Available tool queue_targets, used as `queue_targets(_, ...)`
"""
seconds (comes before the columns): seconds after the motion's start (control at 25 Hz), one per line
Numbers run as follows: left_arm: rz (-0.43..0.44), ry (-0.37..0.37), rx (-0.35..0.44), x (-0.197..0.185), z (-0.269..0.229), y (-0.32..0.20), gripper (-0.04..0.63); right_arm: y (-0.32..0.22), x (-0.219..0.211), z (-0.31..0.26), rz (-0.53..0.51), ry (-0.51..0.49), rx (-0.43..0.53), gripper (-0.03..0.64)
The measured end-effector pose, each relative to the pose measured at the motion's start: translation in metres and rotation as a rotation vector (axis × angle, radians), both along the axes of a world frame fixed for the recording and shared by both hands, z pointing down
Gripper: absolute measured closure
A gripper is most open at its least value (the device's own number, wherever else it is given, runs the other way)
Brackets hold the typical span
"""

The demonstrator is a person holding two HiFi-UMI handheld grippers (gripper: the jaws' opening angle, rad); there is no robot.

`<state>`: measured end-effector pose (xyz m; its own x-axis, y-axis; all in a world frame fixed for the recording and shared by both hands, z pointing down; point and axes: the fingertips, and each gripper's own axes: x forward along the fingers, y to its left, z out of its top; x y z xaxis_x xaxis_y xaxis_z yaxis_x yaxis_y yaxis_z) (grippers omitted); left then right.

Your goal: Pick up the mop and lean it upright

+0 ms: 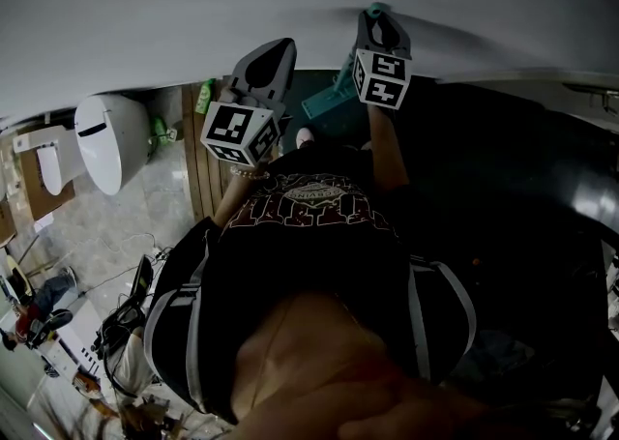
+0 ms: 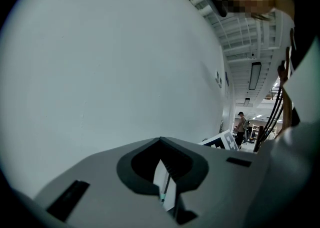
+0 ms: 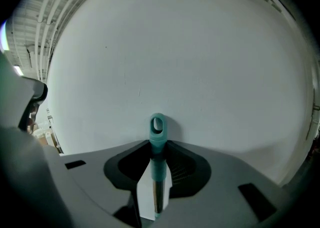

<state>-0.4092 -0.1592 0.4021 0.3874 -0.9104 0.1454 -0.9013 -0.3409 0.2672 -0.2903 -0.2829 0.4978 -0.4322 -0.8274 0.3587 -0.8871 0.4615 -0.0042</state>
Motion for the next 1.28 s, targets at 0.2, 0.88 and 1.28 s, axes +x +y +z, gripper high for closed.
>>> queue_targets(0.2,0.006,0.001,0.003,0.005,0.003,-0.004,0.557,-0.002,0.002,0.0,-0.017,-0.044,-0.005,0.502)
queue_targets(0.88,0.097,-0.007,0.012,0.046,-0.003,-0.009,0.557,0.044,0.032,-0.042,-0.064,-0.11,0.009,0.506)
queue_targets(1.28,0.176,-0.021,0.016,0.091,-0.009,0.005,0.557,0.088,0.052,-0.066,-0.082,-0.135,0.039,0.584)
